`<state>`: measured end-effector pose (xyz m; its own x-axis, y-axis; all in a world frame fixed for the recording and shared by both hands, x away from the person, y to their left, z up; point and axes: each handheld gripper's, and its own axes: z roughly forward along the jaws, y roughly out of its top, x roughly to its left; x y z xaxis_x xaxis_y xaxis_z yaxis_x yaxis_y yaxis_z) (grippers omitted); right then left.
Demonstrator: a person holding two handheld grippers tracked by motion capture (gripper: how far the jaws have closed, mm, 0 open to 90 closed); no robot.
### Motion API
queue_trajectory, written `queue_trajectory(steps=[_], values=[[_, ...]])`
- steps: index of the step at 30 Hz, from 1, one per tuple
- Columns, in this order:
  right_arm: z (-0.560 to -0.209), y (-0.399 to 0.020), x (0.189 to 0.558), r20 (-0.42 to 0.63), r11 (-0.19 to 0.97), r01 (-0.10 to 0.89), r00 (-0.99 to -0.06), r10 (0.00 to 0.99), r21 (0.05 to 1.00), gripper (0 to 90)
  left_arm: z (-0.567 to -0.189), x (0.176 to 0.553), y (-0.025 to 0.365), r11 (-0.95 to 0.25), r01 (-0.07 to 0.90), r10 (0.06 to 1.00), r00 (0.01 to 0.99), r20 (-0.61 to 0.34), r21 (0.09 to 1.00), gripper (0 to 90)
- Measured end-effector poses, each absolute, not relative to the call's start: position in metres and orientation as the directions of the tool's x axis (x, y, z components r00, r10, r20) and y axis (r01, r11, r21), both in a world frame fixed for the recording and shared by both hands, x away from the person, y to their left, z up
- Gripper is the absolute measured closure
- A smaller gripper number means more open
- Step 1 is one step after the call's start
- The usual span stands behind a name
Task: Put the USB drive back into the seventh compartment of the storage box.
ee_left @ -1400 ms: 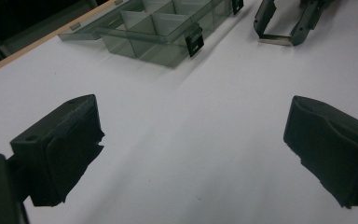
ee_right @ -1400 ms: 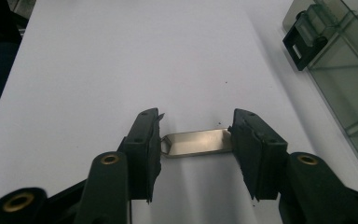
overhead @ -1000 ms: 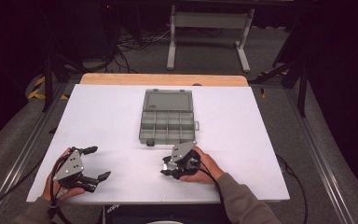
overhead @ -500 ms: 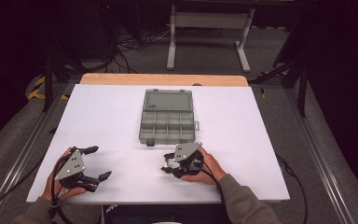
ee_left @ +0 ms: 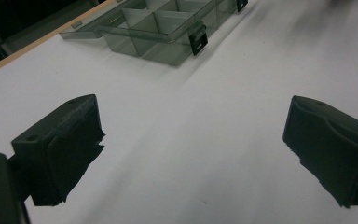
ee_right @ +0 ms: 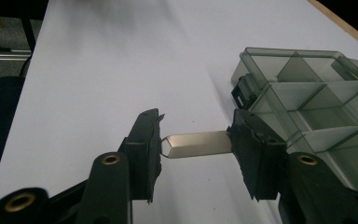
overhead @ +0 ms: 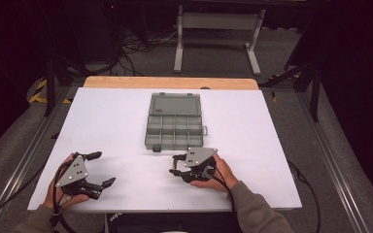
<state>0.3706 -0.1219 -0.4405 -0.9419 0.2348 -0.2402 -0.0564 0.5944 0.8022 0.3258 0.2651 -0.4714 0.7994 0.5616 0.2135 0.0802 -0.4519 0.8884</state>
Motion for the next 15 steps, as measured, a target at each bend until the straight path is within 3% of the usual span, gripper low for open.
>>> queue_trajectory(steps=[15], values=[[-0.4327,-0.1247,0.3663,-0.275,0.578,-0.078,-0.925,0.261,0.812,53.5,-0.4713,0.3258,0.2658,-0.453,0.082,0.561,0.800,0.213,0.888,5.5]])
